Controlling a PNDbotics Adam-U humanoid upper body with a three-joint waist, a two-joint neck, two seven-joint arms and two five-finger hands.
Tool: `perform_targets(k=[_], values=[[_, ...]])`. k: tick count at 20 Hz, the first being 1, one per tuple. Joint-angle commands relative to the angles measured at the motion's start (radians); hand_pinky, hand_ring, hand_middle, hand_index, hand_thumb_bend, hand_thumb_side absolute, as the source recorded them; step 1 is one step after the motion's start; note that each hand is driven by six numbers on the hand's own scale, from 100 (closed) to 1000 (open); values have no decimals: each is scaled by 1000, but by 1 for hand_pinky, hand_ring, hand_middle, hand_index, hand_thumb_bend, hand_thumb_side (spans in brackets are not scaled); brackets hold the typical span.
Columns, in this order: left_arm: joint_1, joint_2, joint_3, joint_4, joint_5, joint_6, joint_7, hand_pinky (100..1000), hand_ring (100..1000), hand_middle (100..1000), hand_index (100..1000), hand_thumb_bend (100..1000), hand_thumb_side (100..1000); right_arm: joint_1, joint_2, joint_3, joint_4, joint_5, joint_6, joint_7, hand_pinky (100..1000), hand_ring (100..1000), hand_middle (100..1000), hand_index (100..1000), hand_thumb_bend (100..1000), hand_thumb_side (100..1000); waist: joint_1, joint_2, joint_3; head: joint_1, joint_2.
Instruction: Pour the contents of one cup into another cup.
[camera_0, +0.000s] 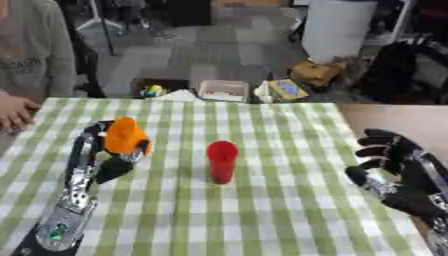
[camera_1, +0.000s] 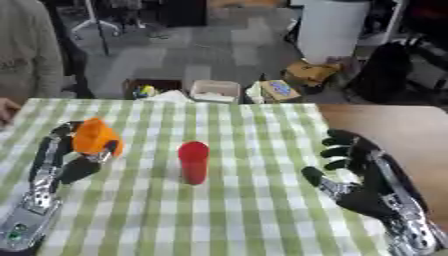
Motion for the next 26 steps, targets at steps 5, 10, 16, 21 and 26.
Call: perform_targets(k=[5,10,16,21,26], values=[[52,58,-19,-161,27,117,-150,410,368,352,646,197,100,-42,-10,21,38,22,-8,23,612,700,706,837,607,334,2,-23,25,-22,9],[83,74,-9,-225,13,171,-223,438,424,414,698,272,126,-71,-7,41,71,45,-11,38,609,693,706,838,616,349,2,-26,40,-33,4],[99,86,-13,-273,-12,204,-287,438,421,410,701,302,142,-115,14,65,136,104,-28,40,605,689,702,838,622,353,8,-32,62,-47,2],[100,88,-31,-297,-8,220,-322,430,411,399,697,301,143,-156,32,88,204,193,-54,23,614,700,708,844,632,346,17,-35,95,-73,0],[94,79,-62,-319,8,230,-361,421,401,388,693,305,143,-190,48,99,262,291,-87,-3,641,733,735,858,651,351,29,-32,145,-114,-9]])
